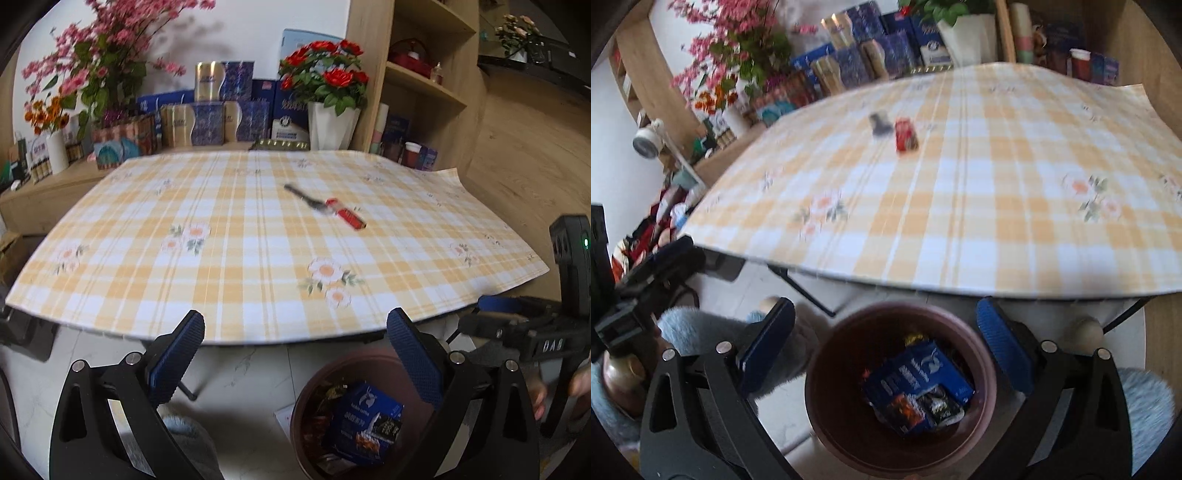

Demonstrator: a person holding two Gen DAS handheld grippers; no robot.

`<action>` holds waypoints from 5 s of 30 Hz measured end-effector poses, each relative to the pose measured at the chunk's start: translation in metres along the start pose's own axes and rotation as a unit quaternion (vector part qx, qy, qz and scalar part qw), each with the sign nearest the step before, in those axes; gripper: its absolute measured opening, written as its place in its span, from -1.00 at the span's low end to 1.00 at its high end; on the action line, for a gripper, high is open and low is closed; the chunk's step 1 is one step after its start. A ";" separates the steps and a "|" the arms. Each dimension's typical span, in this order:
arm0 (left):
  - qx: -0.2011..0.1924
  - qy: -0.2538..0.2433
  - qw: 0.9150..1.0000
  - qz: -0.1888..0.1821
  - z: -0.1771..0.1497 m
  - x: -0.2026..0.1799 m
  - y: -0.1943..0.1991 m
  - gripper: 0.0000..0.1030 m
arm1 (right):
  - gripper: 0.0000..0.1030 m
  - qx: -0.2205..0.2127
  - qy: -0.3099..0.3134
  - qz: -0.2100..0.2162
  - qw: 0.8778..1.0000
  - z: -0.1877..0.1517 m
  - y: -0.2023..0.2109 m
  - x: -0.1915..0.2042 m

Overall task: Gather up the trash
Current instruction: 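Move both grippers back to the red lighter and wrapped black fork, then grasp the red lighter with the right gripper, then grasp the plastic-wrapped black fork with the left gripper while the right holds the lighter, then carry the wrapped fork and the red lighter over the bin with both grippers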

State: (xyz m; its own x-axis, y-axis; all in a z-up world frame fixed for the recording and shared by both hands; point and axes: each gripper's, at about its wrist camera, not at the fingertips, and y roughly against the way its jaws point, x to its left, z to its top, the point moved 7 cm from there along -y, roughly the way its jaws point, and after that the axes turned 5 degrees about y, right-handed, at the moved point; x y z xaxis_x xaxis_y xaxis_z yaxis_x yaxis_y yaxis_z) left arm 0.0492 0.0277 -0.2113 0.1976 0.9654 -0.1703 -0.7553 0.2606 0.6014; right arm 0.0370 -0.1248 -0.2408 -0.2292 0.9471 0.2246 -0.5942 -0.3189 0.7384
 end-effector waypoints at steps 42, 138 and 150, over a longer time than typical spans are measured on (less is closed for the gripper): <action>0.032 0.070 0.997 0.011 0.110 0.027 -0.118 0.88 | 0.44 0.066 0.093 -0.068 0.991 0.149 -0.138 -0.033; 0.145 -0.053 0.978 -0.141 -0.025 -0.079 -0.019 -0.81 | -0.49 -0.105 0.012 -0.035 0.994 0.041 0.053 -0.019; 0.208 -0.071 0.966 -0.134 -0.111 -0.088 -0.046 -0.81 | -0.49 -0.053 0.014 -0.037 0.998 -0.027 0.034 -0.010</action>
State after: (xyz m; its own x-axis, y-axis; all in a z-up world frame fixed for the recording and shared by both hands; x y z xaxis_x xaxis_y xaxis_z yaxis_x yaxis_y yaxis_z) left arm -0.0034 -0.0704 -0.3107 0.4566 0.8471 -0.2719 -0.3555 0.4539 0.8171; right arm -0.0015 -0.1462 -0.2346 -0.2012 0.9676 0.1526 -0.6883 -0.2505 0.6808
